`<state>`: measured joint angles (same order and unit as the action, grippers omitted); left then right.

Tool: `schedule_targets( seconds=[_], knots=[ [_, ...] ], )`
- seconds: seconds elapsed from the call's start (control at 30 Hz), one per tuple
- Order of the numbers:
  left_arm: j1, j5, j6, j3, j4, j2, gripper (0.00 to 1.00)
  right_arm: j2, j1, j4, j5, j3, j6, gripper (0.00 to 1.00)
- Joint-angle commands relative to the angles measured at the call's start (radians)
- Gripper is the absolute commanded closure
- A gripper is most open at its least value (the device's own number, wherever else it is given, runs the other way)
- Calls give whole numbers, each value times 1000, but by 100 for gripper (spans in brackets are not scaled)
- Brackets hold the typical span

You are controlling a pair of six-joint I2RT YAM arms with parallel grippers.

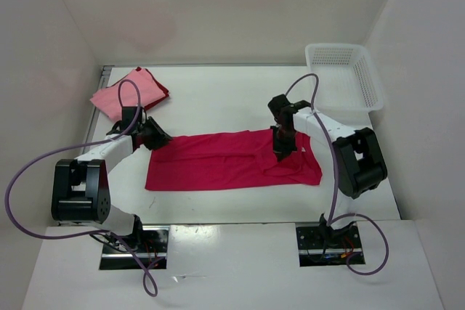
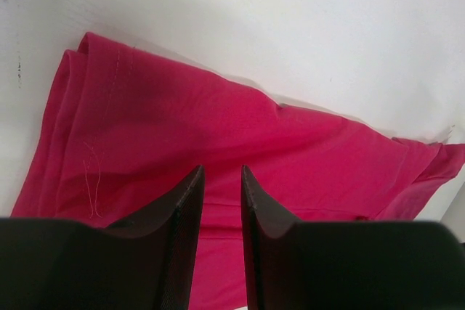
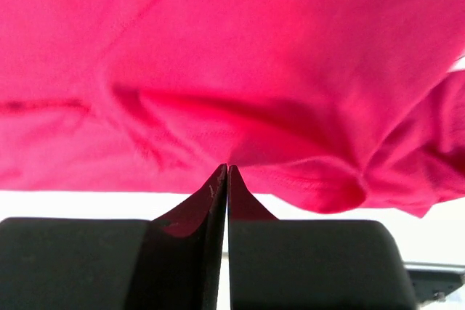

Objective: Fold and stack the t-shirts
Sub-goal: Fold the other side of the tshirt into a rectangle

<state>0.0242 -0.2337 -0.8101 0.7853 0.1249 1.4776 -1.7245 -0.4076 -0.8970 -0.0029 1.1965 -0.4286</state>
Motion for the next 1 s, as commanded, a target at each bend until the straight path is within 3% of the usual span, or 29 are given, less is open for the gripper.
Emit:
schedule_targets(
  seconds=[0.0,0.2,0.33,0.43,0.5,0.67,0.9,0.97],
  knots=[
    [-3,-21,26,25,-34,7,66,63,-13,-72,-75,-14,14,95],
    [-3,-39,17,45,-44,7,66,53,30,-14,12,69,-10,93],
    [-3,-49,28,65,-44,16,66,-20,30,49,29,57,-32,76],
    [-3,-49,28,54,-44,16,66,-38,30,89,38,-15,-41,72],
    [-3,-49,28,54,-44,16,66,-47,30,89,24,-35,-41,72],
    [-3,-58,28,45,-53,16,66,-20,-34,38,-41,-60,-30,84],
    [-3,-58,28,45,-71,26,66,63,-86,-39,-114,-69,-30,86],
    [-3,-67,28,45,-71,26,66,81,-86,-49,-92,-69,-39,82]
  ],
)
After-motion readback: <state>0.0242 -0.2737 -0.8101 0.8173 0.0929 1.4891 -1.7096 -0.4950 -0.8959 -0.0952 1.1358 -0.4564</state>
